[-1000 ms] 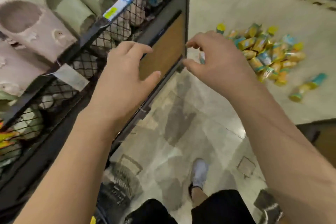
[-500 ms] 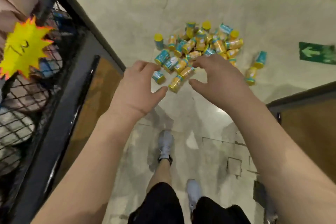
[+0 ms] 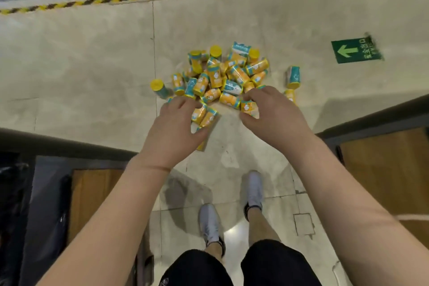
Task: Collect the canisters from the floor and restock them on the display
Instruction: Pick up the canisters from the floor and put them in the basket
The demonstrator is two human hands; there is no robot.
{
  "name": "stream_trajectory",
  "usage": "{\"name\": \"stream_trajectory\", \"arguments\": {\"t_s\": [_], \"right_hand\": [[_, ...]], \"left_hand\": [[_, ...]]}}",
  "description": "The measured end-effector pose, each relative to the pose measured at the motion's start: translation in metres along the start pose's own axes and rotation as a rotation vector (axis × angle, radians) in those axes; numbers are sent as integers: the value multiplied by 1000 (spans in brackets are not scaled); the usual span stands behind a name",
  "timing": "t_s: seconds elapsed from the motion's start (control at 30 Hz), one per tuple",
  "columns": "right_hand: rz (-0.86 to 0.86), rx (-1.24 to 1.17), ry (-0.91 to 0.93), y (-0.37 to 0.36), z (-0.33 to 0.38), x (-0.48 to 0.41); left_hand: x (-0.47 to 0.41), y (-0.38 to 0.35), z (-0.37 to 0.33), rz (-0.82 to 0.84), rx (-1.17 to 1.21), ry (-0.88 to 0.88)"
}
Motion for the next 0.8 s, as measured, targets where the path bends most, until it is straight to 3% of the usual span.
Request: {"name": "stream_trajectory", "arguments": {"t_s": [0.27,0.43,0.8], "right_hand": [[11,-4,-74,19,-63,-93],[41,13,-110,26,-116,-161],[143,66,-225,-22,-226,-284]], "left_hand": [[-120,-28,-41,36,-16,-72],[-194,-72,-64,121,-52,-20],[-327,-190,-64,269,-120,-45]]}}
Point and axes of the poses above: each hand's wrist, its own x-axis away from the middle knuckle, its own y-axis out of the back of the hand, z = x × y, the point moved 6 cm from there along -x, towards the middle knuckle, and after that the axes turned 13 degrees about -x, right-handed, at the moved point
